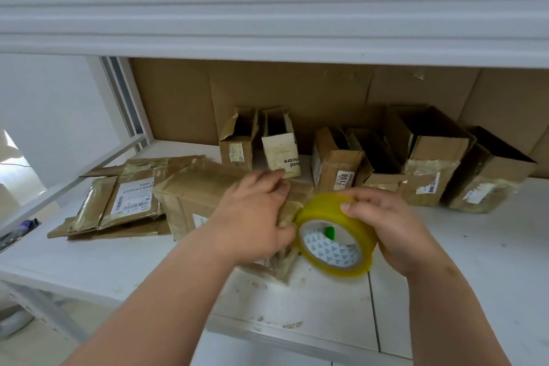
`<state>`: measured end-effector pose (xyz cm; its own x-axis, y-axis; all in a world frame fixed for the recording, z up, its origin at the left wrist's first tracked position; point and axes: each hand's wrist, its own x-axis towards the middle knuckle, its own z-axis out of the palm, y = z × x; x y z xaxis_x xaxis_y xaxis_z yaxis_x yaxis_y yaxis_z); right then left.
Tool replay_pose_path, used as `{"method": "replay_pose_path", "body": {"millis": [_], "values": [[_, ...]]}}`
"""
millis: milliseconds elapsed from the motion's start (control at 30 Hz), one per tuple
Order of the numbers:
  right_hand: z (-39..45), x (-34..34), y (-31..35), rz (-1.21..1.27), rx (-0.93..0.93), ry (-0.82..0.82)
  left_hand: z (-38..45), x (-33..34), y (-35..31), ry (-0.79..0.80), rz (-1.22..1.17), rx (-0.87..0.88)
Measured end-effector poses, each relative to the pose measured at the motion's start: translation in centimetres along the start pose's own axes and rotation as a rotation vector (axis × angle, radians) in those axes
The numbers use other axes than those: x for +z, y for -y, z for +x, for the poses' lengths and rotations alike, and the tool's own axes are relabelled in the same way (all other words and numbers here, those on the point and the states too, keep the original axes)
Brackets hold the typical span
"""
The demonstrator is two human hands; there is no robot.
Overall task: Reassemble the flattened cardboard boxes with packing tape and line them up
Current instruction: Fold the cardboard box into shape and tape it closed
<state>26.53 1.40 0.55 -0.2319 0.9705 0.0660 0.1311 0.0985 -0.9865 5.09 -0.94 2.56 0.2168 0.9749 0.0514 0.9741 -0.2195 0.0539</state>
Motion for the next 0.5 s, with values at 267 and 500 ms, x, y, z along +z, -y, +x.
{"method": "replay_pose_path", "body": {"millis": [267, 500], "values": [[-1.3, 2.8, -1.3, 0.35, -0.074, 0.235, -2.0, -1.0, 2.6, -0.039, -0.126, -0.076], [-2.4, 2.5, -3.0, 0.416, -0.044, 0.201, -3.2, 2.0, 1.1, -0.147, -0.237, -0.063]]}}
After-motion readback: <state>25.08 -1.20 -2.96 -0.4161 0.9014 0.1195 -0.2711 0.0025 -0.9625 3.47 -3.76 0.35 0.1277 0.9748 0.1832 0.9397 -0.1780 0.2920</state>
